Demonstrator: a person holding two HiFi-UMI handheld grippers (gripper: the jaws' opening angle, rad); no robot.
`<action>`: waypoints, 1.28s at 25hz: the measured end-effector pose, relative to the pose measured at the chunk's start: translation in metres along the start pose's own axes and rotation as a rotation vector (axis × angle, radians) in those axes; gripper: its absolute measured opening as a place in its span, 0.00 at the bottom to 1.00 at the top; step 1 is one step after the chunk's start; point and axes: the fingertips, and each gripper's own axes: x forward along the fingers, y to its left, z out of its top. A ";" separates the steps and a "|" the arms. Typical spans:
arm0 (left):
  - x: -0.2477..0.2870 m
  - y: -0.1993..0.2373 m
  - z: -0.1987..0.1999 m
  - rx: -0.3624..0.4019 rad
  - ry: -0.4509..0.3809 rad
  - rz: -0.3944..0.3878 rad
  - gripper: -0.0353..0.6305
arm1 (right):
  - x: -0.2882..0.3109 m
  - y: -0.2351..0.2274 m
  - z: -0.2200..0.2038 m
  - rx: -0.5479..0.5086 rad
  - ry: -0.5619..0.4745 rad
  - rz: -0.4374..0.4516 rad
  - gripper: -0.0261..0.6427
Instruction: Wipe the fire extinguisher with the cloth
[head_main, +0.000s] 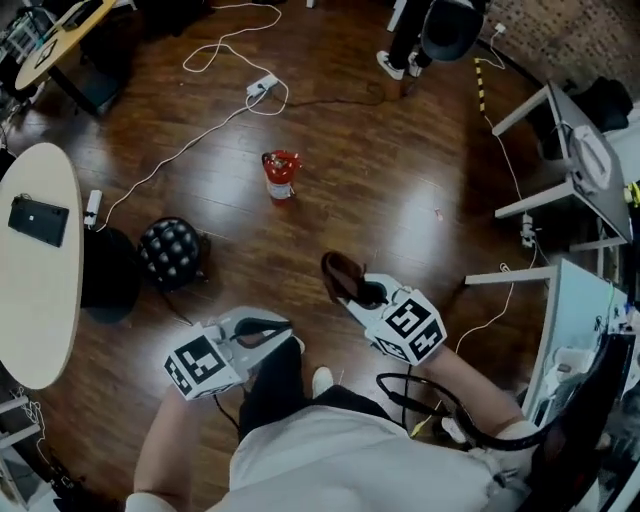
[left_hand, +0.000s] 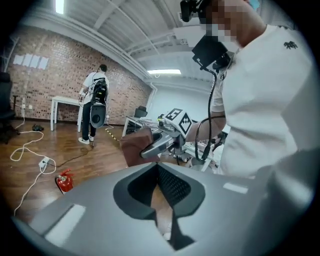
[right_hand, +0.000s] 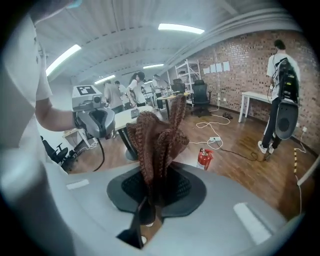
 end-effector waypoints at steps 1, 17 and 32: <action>-0.002 -0.017 0.005 0.006 -0.008 0.016 0.05 | -0.015 0.012 -0.001 -0.005 -0.018 0.002 0.12; 0.020 -0.201 0.039 0.024 -0.079 -0.034 0.05 | -0.183 0.119 -0.040 -0.039 -0.193 -0.058 0.12; -0.036 -0.193 0.041 0.087 -0.116 -0.029 0.05 | -0.178 0.163 0.016 -0.095 -0.278 -0.111 0.12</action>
